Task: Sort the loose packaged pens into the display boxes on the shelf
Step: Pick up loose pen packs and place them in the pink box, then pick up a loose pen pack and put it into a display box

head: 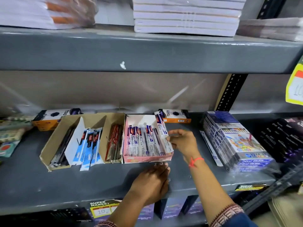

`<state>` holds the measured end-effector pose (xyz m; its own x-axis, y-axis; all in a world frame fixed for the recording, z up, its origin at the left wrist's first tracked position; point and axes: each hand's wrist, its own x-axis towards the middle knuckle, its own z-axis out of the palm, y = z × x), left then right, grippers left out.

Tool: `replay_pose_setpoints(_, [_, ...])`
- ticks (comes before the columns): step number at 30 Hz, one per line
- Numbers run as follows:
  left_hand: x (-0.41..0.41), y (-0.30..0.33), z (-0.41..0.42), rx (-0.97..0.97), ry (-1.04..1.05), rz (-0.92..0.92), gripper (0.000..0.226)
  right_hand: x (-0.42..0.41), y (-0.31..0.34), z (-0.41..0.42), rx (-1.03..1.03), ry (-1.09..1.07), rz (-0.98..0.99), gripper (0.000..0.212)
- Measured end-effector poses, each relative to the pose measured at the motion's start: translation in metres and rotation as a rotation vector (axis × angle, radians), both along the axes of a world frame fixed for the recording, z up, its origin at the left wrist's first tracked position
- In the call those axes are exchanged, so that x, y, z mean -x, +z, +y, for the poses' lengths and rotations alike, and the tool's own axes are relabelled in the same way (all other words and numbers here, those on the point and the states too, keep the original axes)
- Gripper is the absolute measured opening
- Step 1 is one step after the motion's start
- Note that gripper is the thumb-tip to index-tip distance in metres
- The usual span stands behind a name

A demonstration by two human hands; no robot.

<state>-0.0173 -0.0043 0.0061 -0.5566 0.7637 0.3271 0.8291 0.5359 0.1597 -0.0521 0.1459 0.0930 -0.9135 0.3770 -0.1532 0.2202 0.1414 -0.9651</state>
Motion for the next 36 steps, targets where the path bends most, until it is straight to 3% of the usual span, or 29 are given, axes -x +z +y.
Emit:
replay_pose_setpoints(3, [0.002,-0.004,0.0,0.011,0.011,0.003,0.047,0.021,0.0,-0.013,-0.435,0.024,-0.08,0.023])
replay_pose_setpoints(8, [0.007,-0.02,0.002,0.007,0.03,0.022,0.045,0.037,-0.005,-0.031,-0.77,0.135,-0.203,0.03])
replay_pose_setpoints(28, [0.0,0.003,0.001,-0.077,0.017,0.099,0.037,0.03,-0.018,-0.053,-0.858,0.191,-0.241,0.03])
replay_pose_setpoints(36, [0.001,-0.004,0.001,0.031,0.045,0.001,0.045,0.013,0.001,-0.035,-0.996,0.127,-0.165,0.028])
